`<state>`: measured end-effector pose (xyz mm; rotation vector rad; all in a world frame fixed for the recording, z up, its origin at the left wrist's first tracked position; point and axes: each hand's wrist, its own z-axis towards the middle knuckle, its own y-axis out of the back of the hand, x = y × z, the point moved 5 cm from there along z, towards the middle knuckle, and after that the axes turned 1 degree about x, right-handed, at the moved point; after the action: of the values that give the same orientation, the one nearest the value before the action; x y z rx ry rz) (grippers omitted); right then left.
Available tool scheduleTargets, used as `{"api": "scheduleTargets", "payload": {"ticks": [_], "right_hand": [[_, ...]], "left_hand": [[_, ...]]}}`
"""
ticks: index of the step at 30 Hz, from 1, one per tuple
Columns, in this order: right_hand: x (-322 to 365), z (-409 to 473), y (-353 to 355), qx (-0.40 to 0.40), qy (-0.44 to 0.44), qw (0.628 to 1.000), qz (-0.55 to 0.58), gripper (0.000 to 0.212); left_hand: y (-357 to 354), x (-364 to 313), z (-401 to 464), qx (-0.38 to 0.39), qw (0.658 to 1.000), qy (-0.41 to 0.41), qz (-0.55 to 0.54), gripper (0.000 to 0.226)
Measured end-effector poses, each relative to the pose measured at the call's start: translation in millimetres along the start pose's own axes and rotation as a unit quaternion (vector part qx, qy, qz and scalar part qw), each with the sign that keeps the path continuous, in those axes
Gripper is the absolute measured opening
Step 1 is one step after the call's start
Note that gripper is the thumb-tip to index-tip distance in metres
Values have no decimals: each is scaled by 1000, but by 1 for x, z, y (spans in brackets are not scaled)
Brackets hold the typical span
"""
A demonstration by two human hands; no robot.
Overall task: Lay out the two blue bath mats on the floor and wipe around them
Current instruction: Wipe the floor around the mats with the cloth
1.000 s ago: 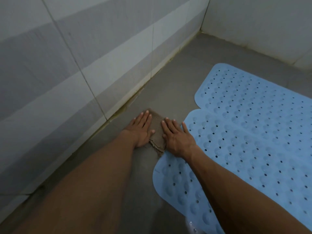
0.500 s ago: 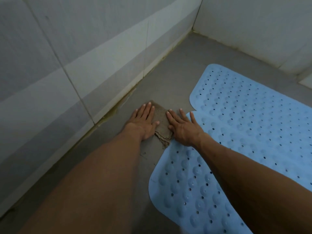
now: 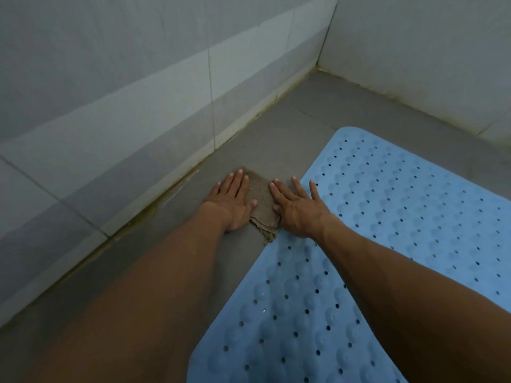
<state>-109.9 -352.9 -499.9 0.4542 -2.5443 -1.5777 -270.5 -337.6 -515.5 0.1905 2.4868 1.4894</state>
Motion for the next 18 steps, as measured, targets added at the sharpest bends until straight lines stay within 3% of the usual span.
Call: {"api": "scheduleTargets", "payload": {"ticks": [18], "right_hand": [[-117,105,45,-5,23,1000,-9,65]], "left_hand": [[69,-45,137,22,998,53,10,72]]}}
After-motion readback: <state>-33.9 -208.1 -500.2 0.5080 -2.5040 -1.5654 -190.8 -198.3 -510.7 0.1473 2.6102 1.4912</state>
